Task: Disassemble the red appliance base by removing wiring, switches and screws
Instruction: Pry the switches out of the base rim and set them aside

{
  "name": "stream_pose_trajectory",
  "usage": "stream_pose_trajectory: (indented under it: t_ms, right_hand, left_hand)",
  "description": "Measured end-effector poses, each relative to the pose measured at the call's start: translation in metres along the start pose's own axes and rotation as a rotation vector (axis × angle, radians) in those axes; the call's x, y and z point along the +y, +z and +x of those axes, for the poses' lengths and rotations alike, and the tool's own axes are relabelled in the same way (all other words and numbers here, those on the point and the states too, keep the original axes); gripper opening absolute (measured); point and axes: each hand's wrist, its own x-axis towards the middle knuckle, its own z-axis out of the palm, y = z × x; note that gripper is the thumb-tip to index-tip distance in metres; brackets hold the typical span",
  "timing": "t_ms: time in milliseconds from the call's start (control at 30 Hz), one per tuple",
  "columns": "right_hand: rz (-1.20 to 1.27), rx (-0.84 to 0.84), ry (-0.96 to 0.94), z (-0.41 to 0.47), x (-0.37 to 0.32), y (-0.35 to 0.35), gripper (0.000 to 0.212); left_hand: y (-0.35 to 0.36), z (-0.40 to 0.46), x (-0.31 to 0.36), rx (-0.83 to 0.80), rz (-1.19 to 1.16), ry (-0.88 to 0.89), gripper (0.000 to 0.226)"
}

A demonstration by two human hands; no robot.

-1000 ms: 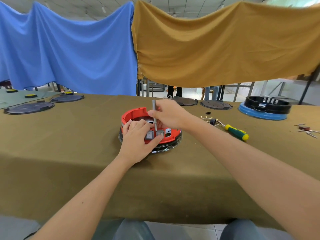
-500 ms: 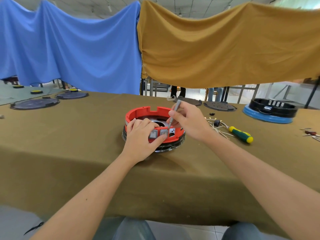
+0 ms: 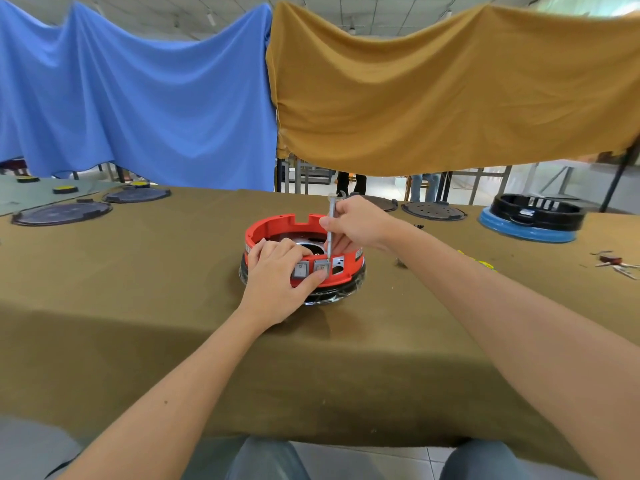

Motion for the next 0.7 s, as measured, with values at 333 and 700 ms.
stream_pose_trajectory:
  t_ms: [333, 700]
  right_hand:
    - [0.096, 0.139, -0.202, -0.016, 0.016, 0.010, 0.011]
    - [0.032, 0.176, -0.226, -0.018, 0.022, 0.016, 0.012]
  left_hand:
    - [0.000, 0.000, -0.001, 0.015, -0.024, 0.010, 0.052]
    - [0.001, 0.000, -0.001, 0.015, -0.025, 0.010, 0.051]
